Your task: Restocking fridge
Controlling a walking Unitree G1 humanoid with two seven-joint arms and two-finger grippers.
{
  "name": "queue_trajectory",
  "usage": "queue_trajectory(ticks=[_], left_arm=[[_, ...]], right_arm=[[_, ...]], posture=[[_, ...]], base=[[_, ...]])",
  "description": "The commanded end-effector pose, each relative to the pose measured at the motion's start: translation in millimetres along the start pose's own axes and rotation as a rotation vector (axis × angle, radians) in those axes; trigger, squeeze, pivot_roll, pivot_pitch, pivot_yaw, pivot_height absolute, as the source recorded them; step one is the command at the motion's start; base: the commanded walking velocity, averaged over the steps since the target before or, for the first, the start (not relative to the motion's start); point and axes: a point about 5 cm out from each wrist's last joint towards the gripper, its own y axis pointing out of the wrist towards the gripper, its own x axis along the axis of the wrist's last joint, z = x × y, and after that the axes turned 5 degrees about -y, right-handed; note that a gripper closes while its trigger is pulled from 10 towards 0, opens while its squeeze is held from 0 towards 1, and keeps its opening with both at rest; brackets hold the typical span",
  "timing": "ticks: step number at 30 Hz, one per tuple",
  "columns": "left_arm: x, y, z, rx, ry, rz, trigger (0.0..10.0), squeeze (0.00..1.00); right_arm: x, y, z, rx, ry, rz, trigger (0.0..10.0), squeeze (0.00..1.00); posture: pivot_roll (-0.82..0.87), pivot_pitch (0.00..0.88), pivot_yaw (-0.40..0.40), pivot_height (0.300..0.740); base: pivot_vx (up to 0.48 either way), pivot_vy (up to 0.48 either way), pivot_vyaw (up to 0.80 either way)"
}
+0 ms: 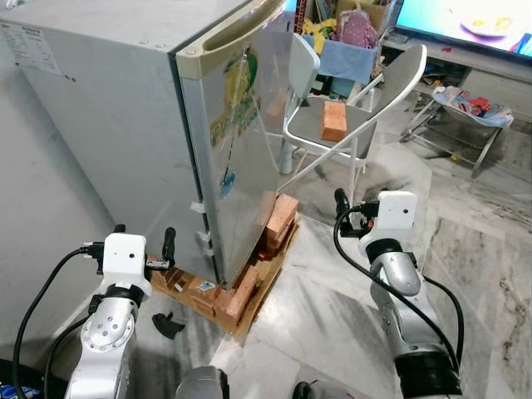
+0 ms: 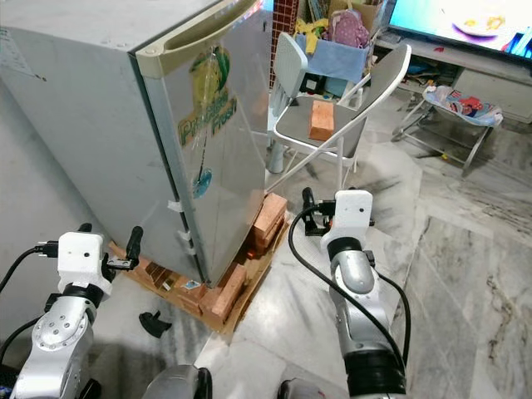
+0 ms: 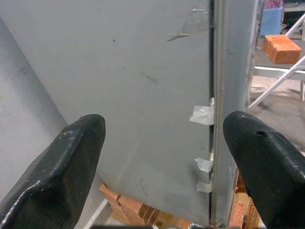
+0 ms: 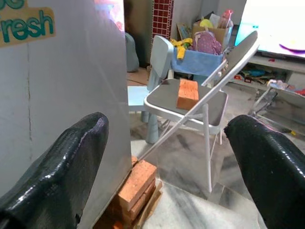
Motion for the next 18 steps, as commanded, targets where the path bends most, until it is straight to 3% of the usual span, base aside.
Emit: queue_trajectory(ticks=[1, 8, 11, 13, 18], left_arm=[[3, 2.2, -0.4, -0.007, 0.000, -0.015, 10.0, 0.00], [10, 9.9, -2.4, -0.016, 0.001, -0.042, 10.0, 0.00], [13, 12.2, -1.5, -0.012, -0.003, -0.050, 10.0, 0.00], [14, 13.4, 0.2, -0.009, 0.000, -0.054, 10.0, 0.00], [15, 14.5, 2.5, -0.004, 0.008, -0.054, 10.0, 0.00]], right_arm=[[6, 0.5, -3.4, -0.015, -0.002, -0.016, 10.0, 0.00], [7, 0.1, -3.0, -0.008, -0.006, -0.016, 10.0, 0.00], [8, 0.4, -4.1, -0.009, -0.009, -0.016, 10.0, 0.00], [9, 1.0, -6.0, -0.011, -0.016, -0.020, 10.0, 0.00], [10, 0.5, -8.0, -0.018, -0.023, -0.019, 10.0, 0.00]], posture=[[0.13, 0.066, -0.020, 0.740], [0.13, 0.078, -0.035, 0.740], [0.13, 0.079, -0.036, 0.740], [0.12, 0.086, -0.033, 0.740], [0.12, 0.092, -0.030, 0.740]], base=[[0.000, 0.000, 0.00], [0.000, 0.000, -0.79], [0.000, 0.409, -0.55], [0.000, 0.420, 0.00], [0.000, 0.000, 0.00]])
